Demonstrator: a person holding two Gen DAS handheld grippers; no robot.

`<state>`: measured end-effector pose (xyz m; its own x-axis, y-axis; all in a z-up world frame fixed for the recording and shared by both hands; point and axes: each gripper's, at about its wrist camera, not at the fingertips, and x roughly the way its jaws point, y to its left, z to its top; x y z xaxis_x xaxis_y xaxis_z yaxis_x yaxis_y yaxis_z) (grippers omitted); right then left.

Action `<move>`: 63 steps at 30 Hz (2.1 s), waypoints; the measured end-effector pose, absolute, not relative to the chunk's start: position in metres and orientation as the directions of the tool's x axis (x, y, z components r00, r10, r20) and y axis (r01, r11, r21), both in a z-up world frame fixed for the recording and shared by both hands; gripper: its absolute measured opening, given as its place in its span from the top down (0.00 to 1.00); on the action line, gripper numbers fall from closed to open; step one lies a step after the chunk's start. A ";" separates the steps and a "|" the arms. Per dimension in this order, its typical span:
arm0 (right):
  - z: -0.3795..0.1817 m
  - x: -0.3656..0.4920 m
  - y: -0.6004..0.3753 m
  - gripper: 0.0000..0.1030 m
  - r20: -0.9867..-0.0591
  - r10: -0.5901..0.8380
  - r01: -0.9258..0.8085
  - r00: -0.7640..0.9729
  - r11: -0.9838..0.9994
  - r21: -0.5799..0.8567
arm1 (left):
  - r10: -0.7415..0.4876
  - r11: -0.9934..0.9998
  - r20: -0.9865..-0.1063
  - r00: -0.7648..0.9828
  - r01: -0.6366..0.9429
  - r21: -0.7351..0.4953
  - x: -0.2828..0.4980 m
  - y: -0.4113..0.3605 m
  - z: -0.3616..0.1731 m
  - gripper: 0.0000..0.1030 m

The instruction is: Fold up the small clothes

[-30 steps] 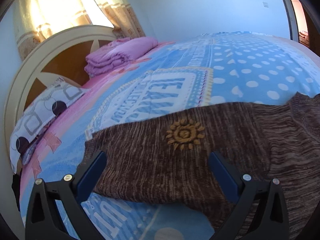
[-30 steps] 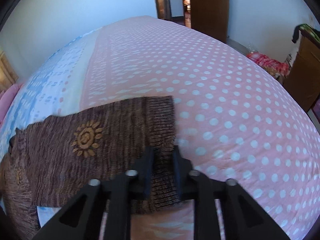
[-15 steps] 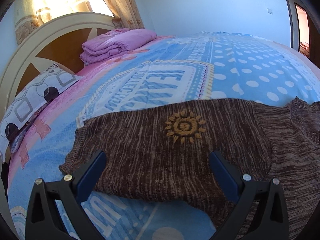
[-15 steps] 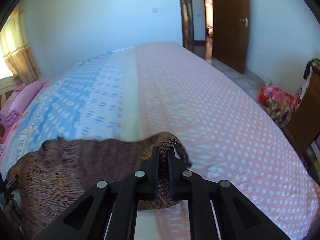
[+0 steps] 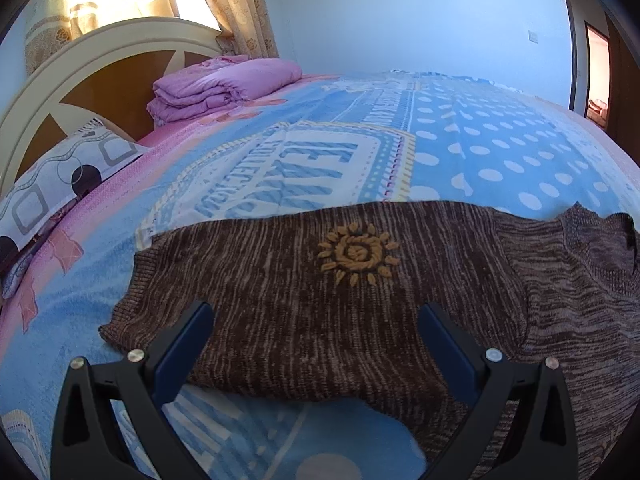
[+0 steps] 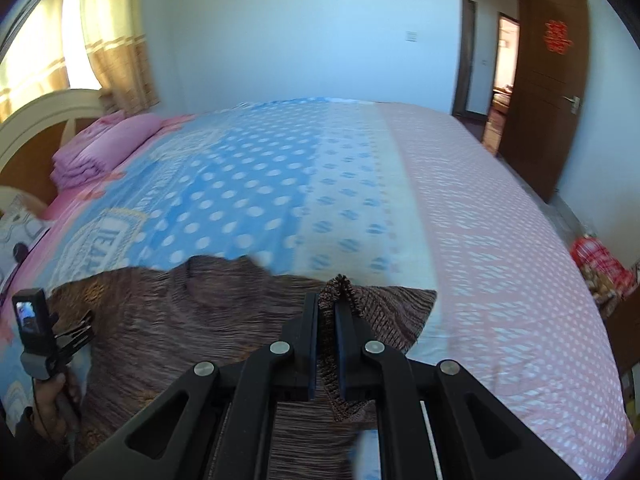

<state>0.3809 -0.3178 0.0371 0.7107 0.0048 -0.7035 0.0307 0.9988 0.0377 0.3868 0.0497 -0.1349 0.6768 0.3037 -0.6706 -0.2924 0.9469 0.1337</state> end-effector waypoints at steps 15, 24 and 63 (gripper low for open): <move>-0.129 0.410 -0.135 0.66 -0.825 0.294 -0.308 0.482 0.939 0.154 | 0.291 0.944 -0.708 0.643 -0.314 0.102 0.389 0.059 -0.143 0.00; -0.097 0.335 -0.247 0.56 -0.797 0.246 -0.226 0.551 0.964 0.142 | 0.216 0.976 -0.660 0.720 -0.174 0.130 0.358 0.022 -0.099 0.00; -0.137 0.283 -0.383 0.37 -0.692 0.133 0.114 0.710 0.947 0.299 | -0.117 0.986 -0.813 0.570 0.164 -0.027 0.368 -0.167 -0.129 0.53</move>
<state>0.2834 -0.3830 -0.1366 0.7095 0.1332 -0.6920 0.1143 0.9472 0.2995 0.3683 -0.1670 -0.1285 0.5705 -0.1172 -0.8129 0.1642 0.9861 -0.0270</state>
